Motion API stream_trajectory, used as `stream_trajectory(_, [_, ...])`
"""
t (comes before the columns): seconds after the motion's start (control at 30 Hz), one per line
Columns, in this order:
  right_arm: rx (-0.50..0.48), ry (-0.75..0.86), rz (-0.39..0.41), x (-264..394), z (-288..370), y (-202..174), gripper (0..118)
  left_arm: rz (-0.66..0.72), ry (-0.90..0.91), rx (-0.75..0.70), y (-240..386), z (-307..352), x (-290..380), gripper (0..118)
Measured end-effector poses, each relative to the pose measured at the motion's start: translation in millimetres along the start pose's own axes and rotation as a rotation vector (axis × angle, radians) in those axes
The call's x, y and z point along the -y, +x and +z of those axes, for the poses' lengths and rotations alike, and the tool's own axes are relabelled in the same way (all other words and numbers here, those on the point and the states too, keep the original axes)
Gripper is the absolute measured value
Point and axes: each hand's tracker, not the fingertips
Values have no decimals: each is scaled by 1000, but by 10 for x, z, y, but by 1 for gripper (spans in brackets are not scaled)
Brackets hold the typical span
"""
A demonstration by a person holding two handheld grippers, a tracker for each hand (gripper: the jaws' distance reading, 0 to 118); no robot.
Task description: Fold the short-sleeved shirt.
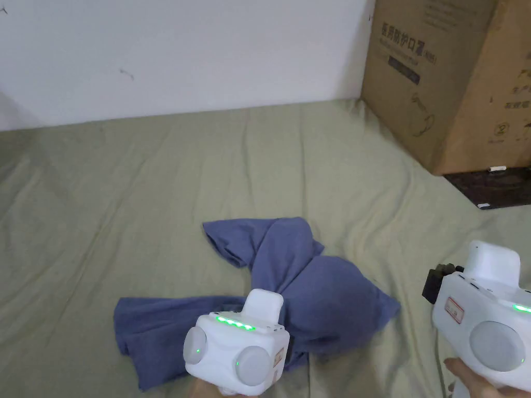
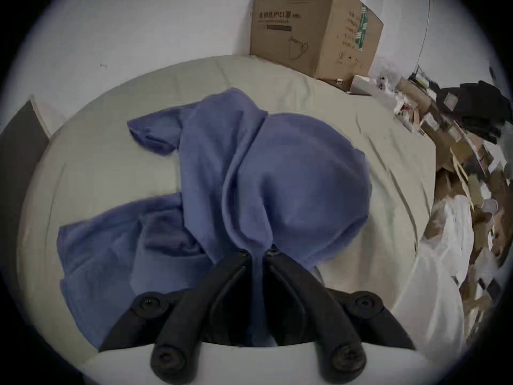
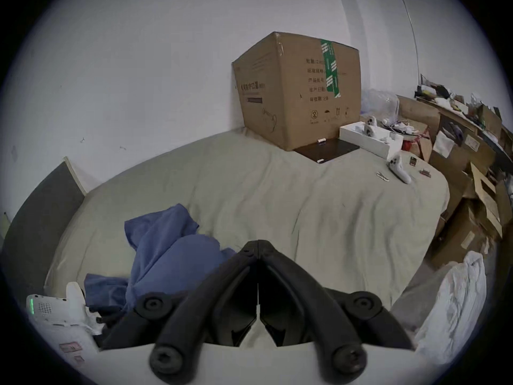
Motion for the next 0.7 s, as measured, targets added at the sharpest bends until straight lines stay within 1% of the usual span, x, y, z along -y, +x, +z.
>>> stream_trajectory(0.03, [-6, -2, 11, 14, -14, -26, 0, 37, 17, 3, -35, 17, -13, 9])
stream_trajectory(0.07, [-14, -4, 16, 19, -16, -47, 0, 83, 30, 22, -58, 82, -34, 9])
stream_trajectory(0.1, [-27, -9, 17, 18, -25, -70, 0, 125, 24, 47, -99, 101, -55, 12])
stream_trajectory(0.13, [-39, -19, 14, 35, -68, -99, 0, 147, 12, 60, -131, 117, -72, 19])
stream_trajectory(0.17, [-46, -25, 13, 36, -83, -123, 0, 156, 1, 68, -157, 139, -84, 33])
stream_trajectory(0.2, [-51, -30, 13, 36, -92, -153, 0, 169, 6, 78, -209, 175, -99, 52])
stream_trajectory(0.3, [-68, -31, 28, 31, -68, -244, 0, 177, 34, 66, -295, 383, -134, 101])
stream_trajectory(0.33, [-77, -33, 33, 27, -57, -274, 0, 180, 57, 57, -335, 485, -151, 104])
stream_trajectory(0.47, [-108, -42, 46, 28, -27, -400, 0, 199, 121, 36, -586, 892, -162, 102])
stream_trajectory(0.5, [-117, -45, 51, 43, -15, -439, 0, 210, 144, 38, -663, 1012, -121, 91])
stream_trajectory(0.53, [-126, -47, 56, 47, 50, -487, 0, 232, 163, 35, -728, 1113, -54, 74])
stream_trajectory(0.57, [-133, -50, 62, 70, 61, -523, 0, 249, 166, 25, -782, 1178, 11, 45])
stream_trajectory(0.6, [-143, -58, 71, 103, 62, -571, 0, 261, 159, 15, -838, 1223, 104, 7])
stream_trajectory(0.63, [-152, -69, 80, 138, 59, -618, 0, 283, 150, -31, -879, 1233, 214, 0])
stream_trajectory(0.67, [-163, -77, 88, 168, 44, -656, 0, 288, 146, -68, -908, 1246, 321, 0])
stream_trajectory(0.7, [-172, -88, 95, 205, 37, -704, 0, 285, 129, -48, -954, 1237, 432, 0])
